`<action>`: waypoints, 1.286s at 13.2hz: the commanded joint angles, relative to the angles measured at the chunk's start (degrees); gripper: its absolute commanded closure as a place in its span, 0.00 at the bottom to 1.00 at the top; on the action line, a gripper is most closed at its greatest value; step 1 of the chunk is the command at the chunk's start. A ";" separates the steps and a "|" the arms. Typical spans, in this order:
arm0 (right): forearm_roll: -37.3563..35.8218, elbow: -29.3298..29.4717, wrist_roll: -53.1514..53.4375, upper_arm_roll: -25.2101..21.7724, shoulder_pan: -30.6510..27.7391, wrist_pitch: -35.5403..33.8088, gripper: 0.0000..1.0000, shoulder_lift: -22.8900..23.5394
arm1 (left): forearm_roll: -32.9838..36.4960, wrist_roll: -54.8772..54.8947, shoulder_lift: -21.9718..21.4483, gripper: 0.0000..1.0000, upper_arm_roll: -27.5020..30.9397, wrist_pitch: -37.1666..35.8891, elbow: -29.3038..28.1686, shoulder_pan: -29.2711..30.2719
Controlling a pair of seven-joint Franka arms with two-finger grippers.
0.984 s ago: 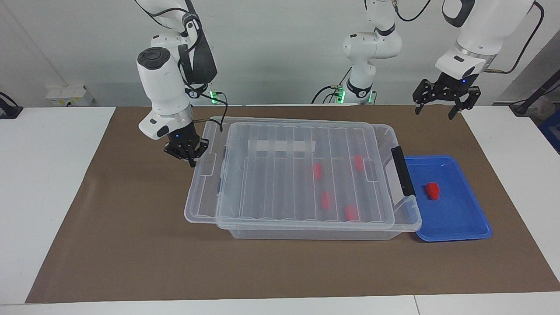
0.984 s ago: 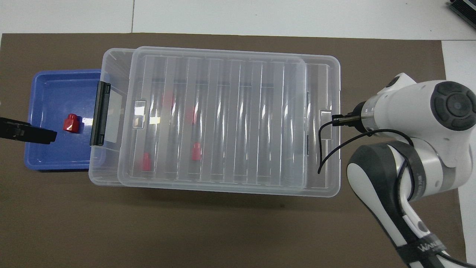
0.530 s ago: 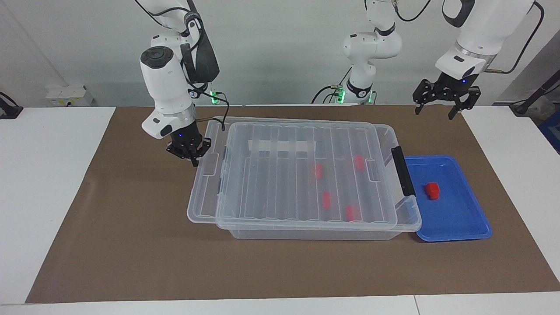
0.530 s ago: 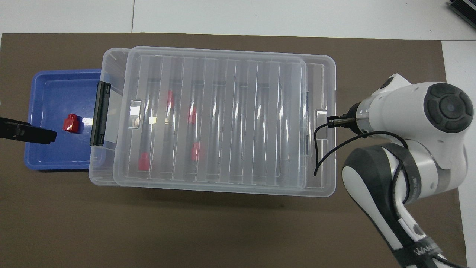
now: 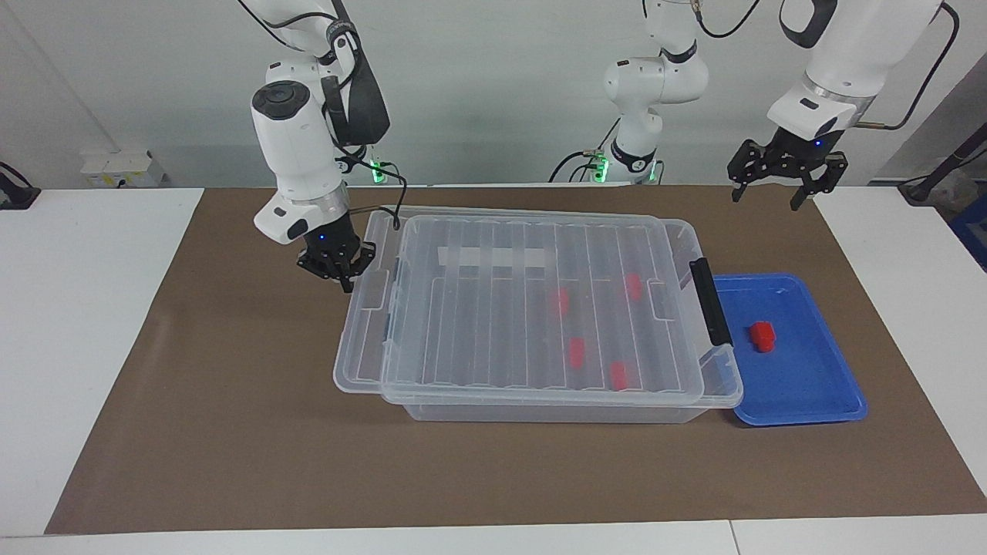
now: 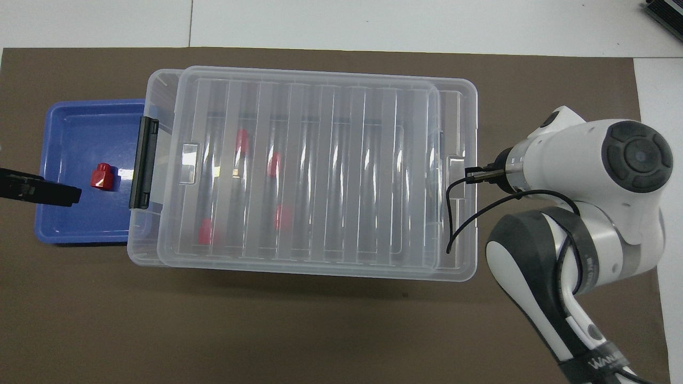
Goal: Place red block in blue tray from box
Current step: 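Slide the clear lid back over the box with the right gripper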
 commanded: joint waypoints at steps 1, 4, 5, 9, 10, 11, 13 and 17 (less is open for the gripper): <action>1.67 -1.09 0.59 0.17 1.54 2.85 1.00 -0.57 | -0.61 -0.51 -0.99 0.00 0.26 -0.76 -0.29 -0.01; 1.67 -1.18 0.51 0.25 2.50 2.94 1.00 -0.40 | -0.61 -0.51 -0.99 0.00 0.26 -0.85 -0.29 -0.01; 1.67 -1.10 0.59 0.25 3.03 3.03 1.00 -0.31 | -0.61 -0.51 -0.99 0.00 0.26 -0.85 -0.29 -0.01; 1.67 -1.09 0.68 0.25 3.39 3.73 1.00 0.13 | -0.61 -0.51 -0.99 0.00 0.26 -0.85 -0.29 -0.01; 1.76 -1.09 0.68 0.17 4.26 3.82 1.00 0.22 | -0.61 -0.51 -0.99 0.00 0.26 -0.85 -0.29 -0.01; 2.02 -1.09 0.68 0.17 4.35 3.82 1.00 0.22 | -0.61 -0.51 -0.99 0.00 0.26 -0.85 -0.29 -0.01; 2.90 -1.09 0.68 0.17 4.36 3.90 1.00 0.31 | -0.61 -0.51 -0.99 0.00 0.26 -0.85 -0.29 -0.01; 2.99 -1.01 0.68 0.17 4.44 3.91 1.00 0.48 | -0.61 -0.51 -0.99 0.00 0.26 -0.85 -0.29 -0.01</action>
